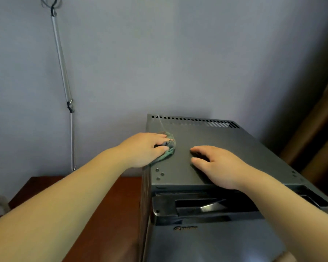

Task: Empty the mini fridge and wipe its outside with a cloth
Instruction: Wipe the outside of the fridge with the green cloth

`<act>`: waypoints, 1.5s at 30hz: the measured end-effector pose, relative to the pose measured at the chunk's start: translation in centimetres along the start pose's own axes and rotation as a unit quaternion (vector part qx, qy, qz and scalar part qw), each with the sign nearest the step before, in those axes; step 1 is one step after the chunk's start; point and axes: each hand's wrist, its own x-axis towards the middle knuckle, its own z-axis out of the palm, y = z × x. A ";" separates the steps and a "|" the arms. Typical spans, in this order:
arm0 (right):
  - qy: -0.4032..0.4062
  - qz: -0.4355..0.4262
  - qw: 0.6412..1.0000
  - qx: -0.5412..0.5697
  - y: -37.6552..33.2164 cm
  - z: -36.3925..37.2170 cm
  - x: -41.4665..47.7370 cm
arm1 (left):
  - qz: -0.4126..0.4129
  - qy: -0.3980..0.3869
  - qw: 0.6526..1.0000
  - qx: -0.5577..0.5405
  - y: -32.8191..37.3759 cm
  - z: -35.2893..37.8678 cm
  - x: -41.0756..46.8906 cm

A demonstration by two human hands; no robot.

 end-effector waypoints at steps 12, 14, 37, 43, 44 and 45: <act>-0.085 0.016 0.994 -0.070 4.3 -1.9 11.3 | -0.067 -0.031 0.996 0.049 -5.0 -0.3 10.3; -0.108 0.025 0.990 -0.086 5.0 -1.6 12.8 | -0.086 -0.033 0.995 0.048 -6.0 -0.3 12.4; -0.152 0.007 0.988 0.017 7.6 -3.3 13.4 | -0.008 -0.137 0.987 0.080 -2.7 -0.6 13.9; -0.118 0.095 0.985 -0.082 14.5 -3.6 13.2 | 0.061 -0.166 0.982 0.063 2.4 2.0 17.4; -0.121 0.100 0.985 -0.067 15.0 -3.3 13.2 | 0.065 -0.168 0.981 0.069 3.2 2.6 18.6; -0.121 0.098 0.986 -0.061 15.2 -3.2 13.3 | 0.064 -0.169 0.981 0.074 3.8 2.9 19.7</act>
